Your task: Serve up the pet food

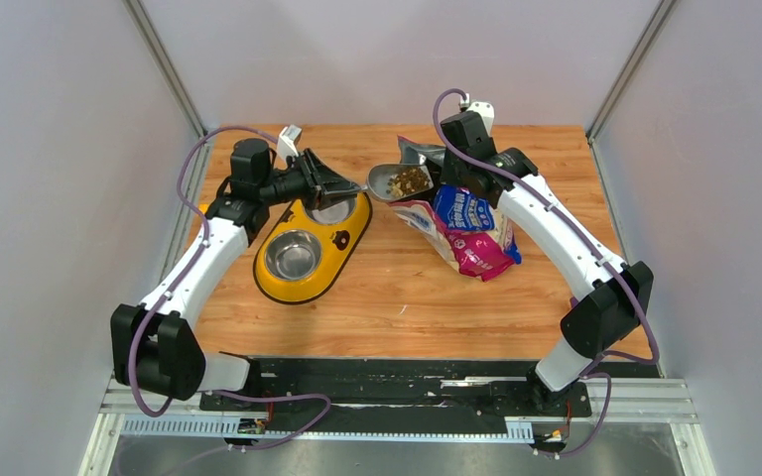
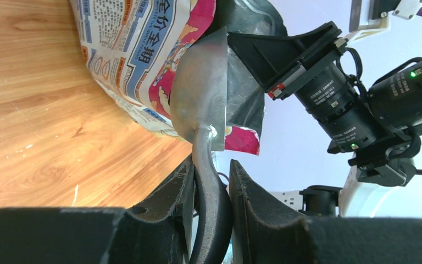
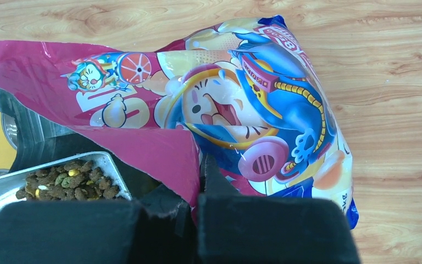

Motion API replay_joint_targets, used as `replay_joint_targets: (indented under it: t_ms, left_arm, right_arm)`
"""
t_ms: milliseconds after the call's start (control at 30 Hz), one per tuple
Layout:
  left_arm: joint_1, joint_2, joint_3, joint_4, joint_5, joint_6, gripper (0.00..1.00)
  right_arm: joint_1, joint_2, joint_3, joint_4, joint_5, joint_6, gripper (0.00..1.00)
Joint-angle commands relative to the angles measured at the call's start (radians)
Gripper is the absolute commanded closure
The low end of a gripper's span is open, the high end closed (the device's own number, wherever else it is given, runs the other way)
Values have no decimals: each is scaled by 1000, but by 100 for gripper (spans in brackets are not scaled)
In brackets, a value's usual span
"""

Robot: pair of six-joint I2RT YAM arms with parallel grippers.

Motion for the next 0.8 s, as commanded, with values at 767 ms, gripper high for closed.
replay_joint_targets:
  t_ms: [767]
  left_arm:
    - [301, -144, 36, -27, 173, -22, 100]
  right_arm:
    - [-13, 52, 164, -68, -44, 13, 100]
